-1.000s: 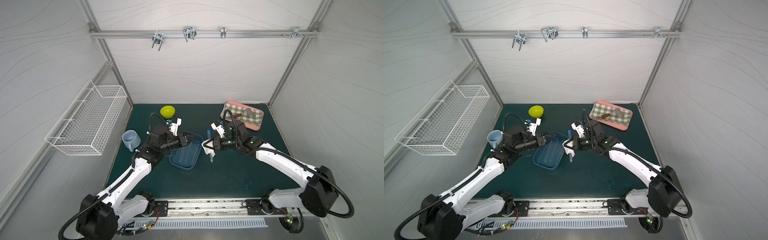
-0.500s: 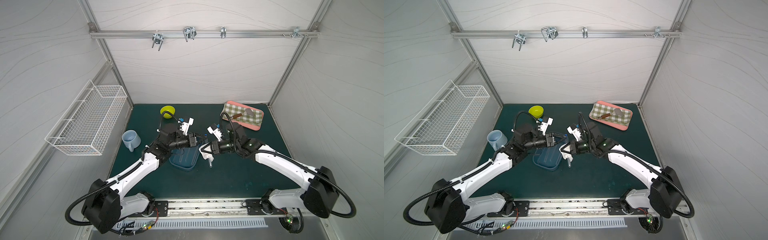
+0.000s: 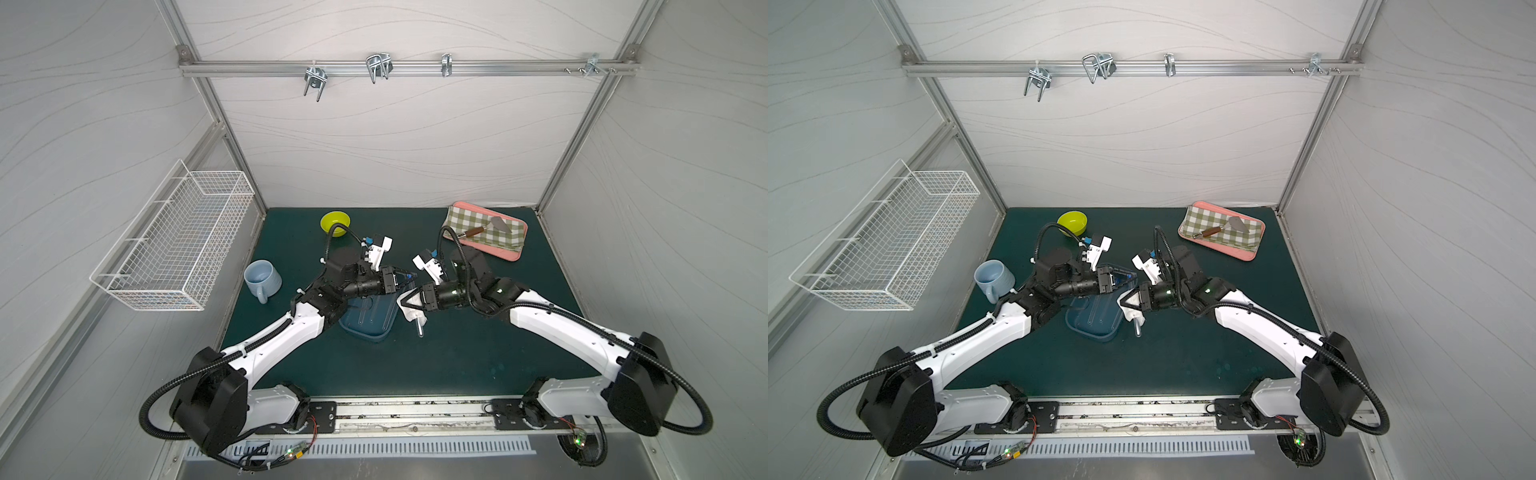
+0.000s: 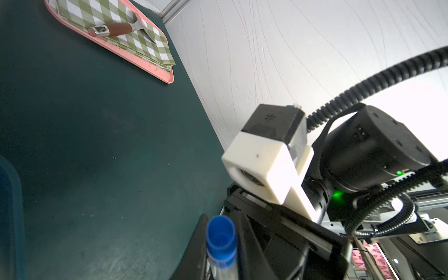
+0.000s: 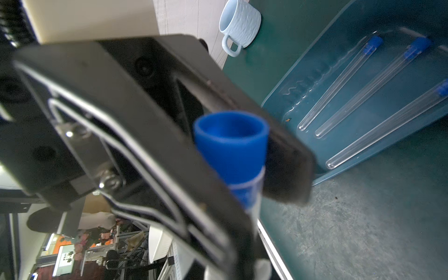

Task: Wipe the exteriors of test tubes
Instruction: Wipe the dirt from the test tube.

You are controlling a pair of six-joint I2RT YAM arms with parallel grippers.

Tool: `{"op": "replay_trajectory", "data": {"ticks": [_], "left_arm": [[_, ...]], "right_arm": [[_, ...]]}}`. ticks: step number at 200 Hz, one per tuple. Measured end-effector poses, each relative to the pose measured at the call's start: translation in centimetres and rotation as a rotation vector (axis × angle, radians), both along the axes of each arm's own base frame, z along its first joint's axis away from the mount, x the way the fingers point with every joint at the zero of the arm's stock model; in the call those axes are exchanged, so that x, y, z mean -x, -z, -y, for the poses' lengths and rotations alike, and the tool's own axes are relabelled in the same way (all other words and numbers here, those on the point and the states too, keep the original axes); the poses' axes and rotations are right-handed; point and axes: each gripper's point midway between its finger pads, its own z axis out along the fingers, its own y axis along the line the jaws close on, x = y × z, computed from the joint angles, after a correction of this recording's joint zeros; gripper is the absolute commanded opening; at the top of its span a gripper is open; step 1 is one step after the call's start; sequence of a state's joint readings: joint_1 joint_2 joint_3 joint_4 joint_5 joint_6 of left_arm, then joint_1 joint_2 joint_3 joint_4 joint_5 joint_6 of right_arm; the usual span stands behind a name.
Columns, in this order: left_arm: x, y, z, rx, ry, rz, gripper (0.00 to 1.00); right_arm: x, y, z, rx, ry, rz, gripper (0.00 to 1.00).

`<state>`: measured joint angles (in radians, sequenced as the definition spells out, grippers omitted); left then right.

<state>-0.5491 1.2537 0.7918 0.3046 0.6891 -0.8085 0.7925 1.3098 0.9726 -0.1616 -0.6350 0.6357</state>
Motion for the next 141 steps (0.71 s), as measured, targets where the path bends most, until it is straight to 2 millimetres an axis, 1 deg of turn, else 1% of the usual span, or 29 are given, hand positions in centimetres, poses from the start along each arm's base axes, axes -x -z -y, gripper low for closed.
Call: {"op": "replay_trajectory", "data": {"ticks": [16,30,54,91,102,124,141], "left_arm": [[0.0,-0.1,0.0,0.005,-0.002,-0.009,0.07],[0.0,-0.1,0.0,0.006,-0.004,-0.012,0.06],[0.0,-0.3,0.0,0.009,-0.005,-0.003,0.06],[0.0,-1.0,-0.3,0.016,-0.024,0.017,0.06],[-0.2,-1.2,-0.4,0.018,-0.035,0.023,0.06],[-0.2,-1.4,-0.6,0.019,-0.048,0.026,0.06],[-0.2,-1.2,-0.7,0.013,-0.052,0.018,0.07]], "right_arm": [[0.1,0.0,-0.1,0.000,-0.002,0.004,0.18],[0.0,0.0,-0.1,0.002,0.001,0.005,0.22],[-0.2,-0.2,-0.2,-0.002,0.005,0.005,0.22],[-2.4,-1.6,-0.7,-0.028,0.026,0.022,0.20],[-2.7,-2.0,-1.0,-0.039,0.022,0.029,0.20],[-2.7,-2.2,-1.2,-0.050,0.011,0.034,0.19],[-2.2,-1.9,-1.4,-0.051,0.000,0.036,0.19]]}}
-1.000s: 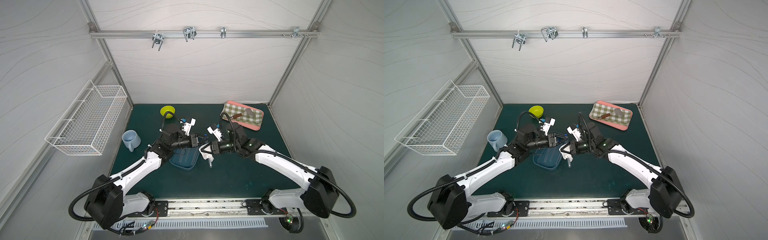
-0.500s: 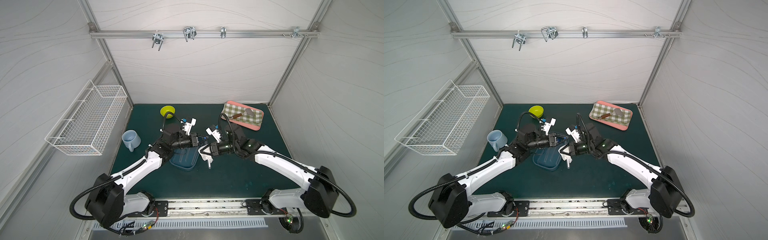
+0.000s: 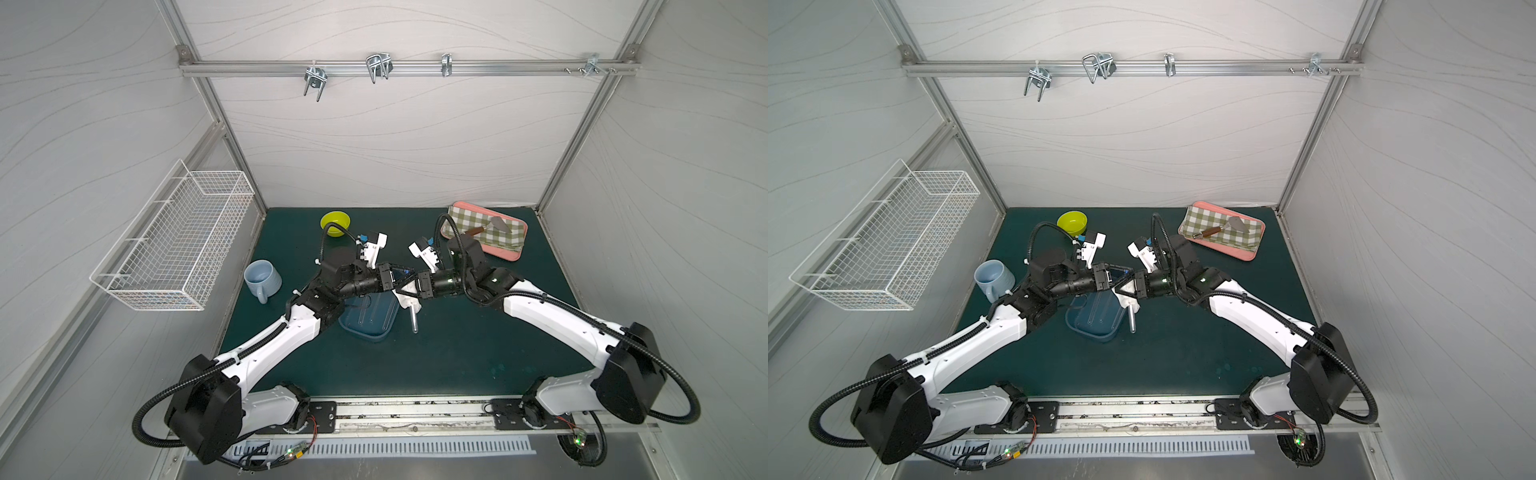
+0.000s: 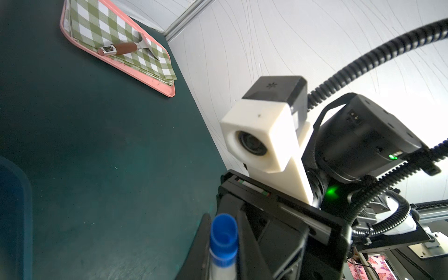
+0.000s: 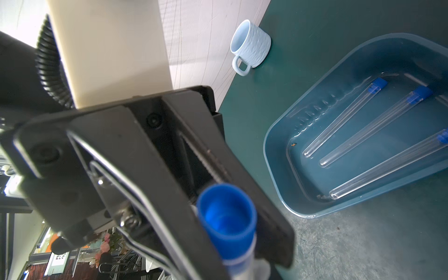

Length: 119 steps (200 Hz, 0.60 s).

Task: Wipe the exteriors of test tubes
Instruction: Wipe the dirt from the test tube.

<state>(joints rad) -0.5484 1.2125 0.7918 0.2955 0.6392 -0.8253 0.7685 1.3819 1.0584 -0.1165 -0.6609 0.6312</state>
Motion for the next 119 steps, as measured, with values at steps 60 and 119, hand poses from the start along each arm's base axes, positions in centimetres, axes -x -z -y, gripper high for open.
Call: {"op": "replay_trajectory", "data": {"ticks": [60,119], "left_arm": [[-0.2,1.1,-0.6,-0.025,-0.009,-0.047,0.07],[-1.0,1.0,-1.4,-0.021,-0.042,-0.050,0.07]], "right_arm": [[4.6,3.2,0.9,0.033,-0.010,-0.038,0.20],[3.8,3.5,0.4,0.043,0.018,-0.043,0.19]]}}
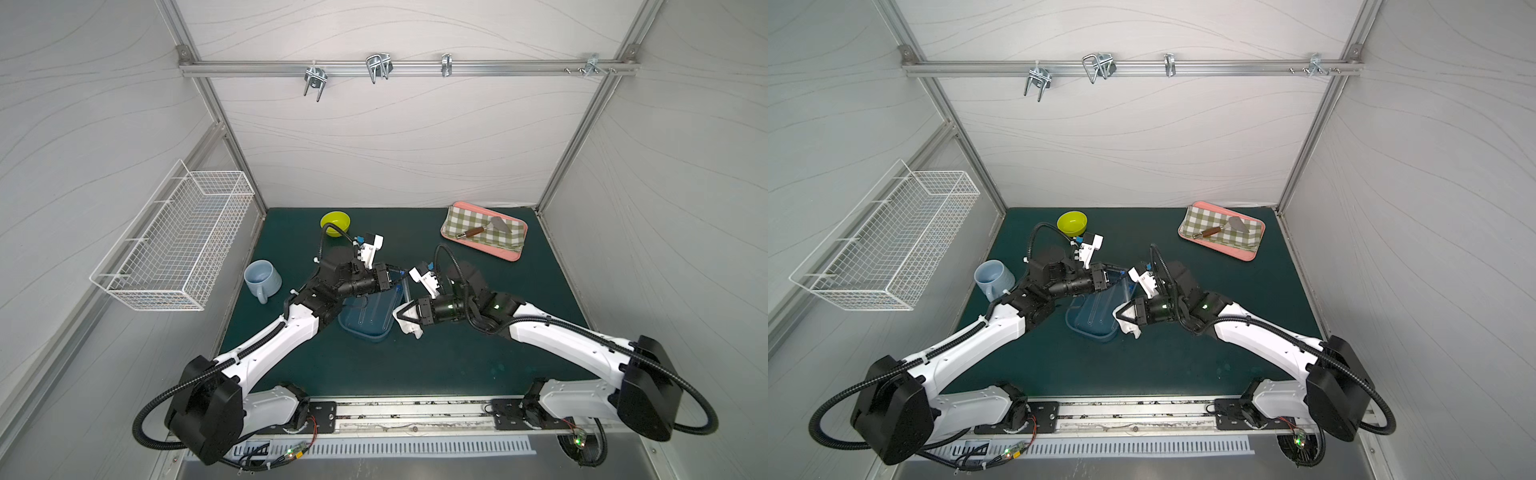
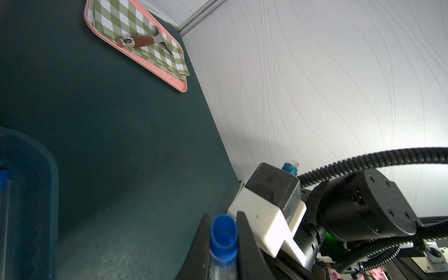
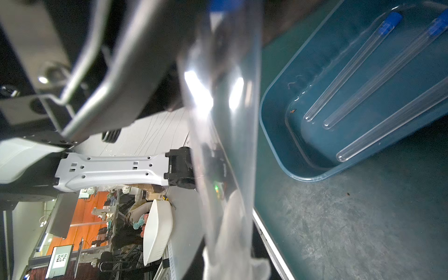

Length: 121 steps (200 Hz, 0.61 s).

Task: Wipe the exteriors of test tubes
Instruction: Wipe the dirt from the test tube.

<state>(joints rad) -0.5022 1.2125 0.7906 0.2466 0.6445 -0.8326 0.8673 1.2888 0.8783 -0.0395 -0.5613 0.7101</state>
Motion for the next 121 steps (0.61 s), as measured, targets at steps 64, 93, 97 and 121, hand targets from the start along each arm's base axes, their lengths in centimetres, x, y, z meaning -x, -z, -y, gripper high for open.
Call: {"op": "replay_trajectory", "data": {"ticks": [64,93,97,121], "left_arm": [[-1.4,-1.6,-0.6,0.047,-0.061,0.038,0.07],[-1.4,-1.7,-0.6,0.053,-0.064,0.040,0.07],[-1.5,-1.8,-0.6,0.054,-0.065,0.041,0.07],[-1.7,-1.8,-0.8,0.057,-0.071,0.044,0.07]], "right_arm": [[-3.8,-2.6,-0.8,-0.042,0.013,0.046,0.19],[-3.9,-2.8,-0.8,-0.053,0.006,0.046,0.19],[-3.9,-2.8,-0.8,-0.055,0.005,0.047,0.19],[-4.2,-2.9,-1.0,-0.067,-0.004,0.045,0.19]]}}
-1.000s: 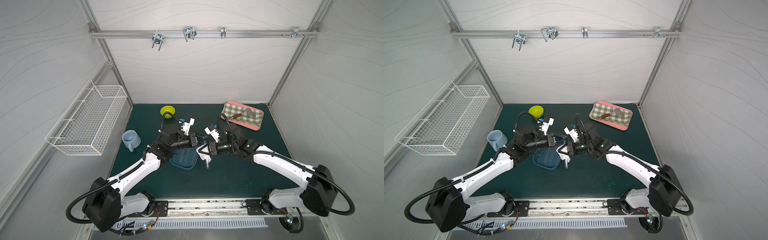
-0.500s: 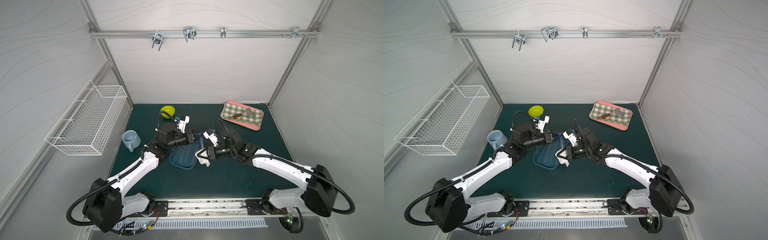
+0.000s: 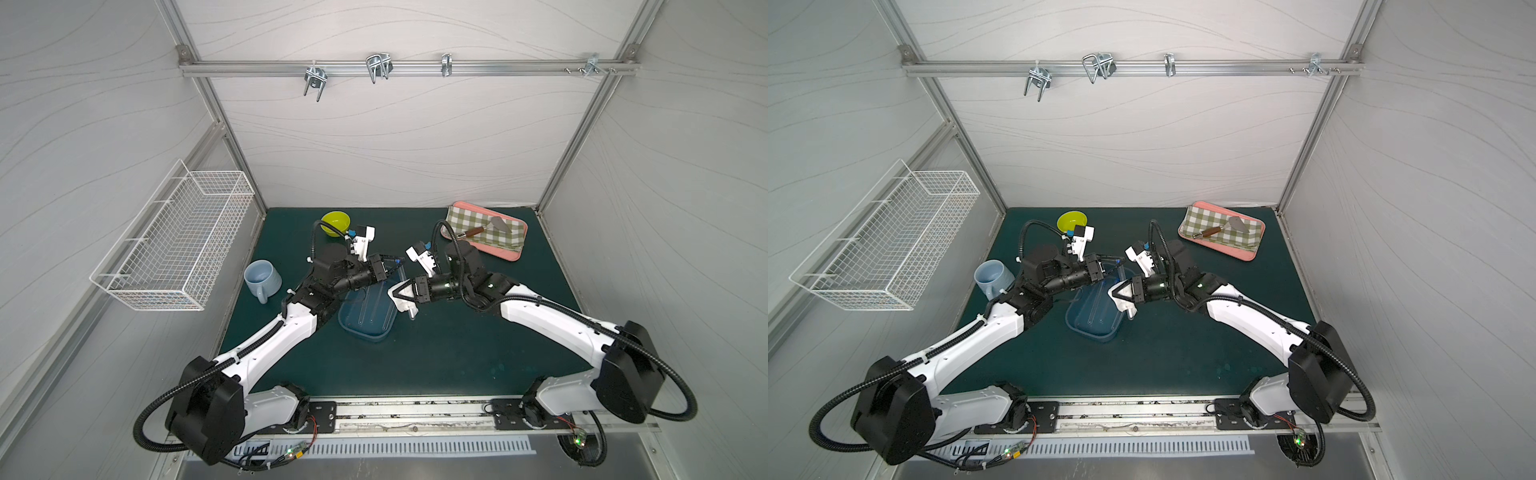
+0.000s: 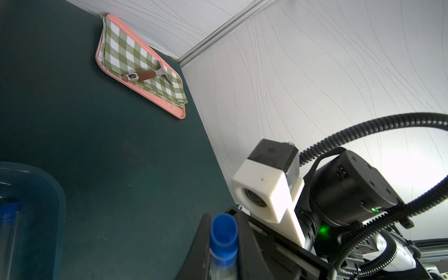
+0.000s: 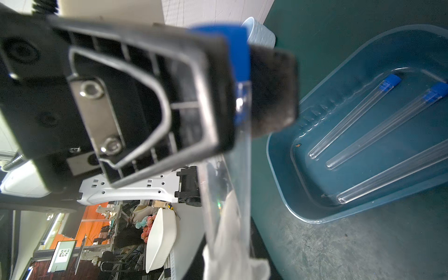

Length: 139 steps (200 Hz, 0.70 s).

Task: Wipe the exteriors of test tubes
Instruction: Wipe the dirt from the test tube.

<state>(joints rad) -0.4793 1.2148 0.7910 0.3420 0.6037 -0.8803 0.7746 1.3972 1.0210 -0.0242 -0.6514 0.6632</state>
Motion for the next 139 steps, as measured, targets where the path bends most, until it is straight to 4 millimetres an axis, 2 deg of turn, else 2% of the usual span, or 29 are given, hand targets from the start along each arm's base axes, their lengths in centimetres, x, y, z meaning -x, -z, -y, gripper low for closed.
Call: {"op": "replay_trajectory", "data": {"ticks": [20,63,113,139], "left_arm": [[-0.4,-0.1,-0.3,0.006,-0.017,0.001,0.07],[-0.1,-0.1,-0.1,0.010,-0.003,-0.006,0.07],[-0.4,-0.1,-0.3,0.014,-0.008,-0.008,0.06],[-0.2,0.6,-0.5,0.006,0.010,-0.038,0.06]], "right_arm": [[-0.6,-0.3,-0.4,-0.008,-0.009,-0.004,0.19],[-3.3,-2.0,-1.2,-0.047,0.009,0.026,0.20],[-3.4,-1.9,-1.3,-0.054,-0.006,0.023,0.19],[-2.4,-1.1,-1.0,-0.056,0.004,0.031,0.19]]}}
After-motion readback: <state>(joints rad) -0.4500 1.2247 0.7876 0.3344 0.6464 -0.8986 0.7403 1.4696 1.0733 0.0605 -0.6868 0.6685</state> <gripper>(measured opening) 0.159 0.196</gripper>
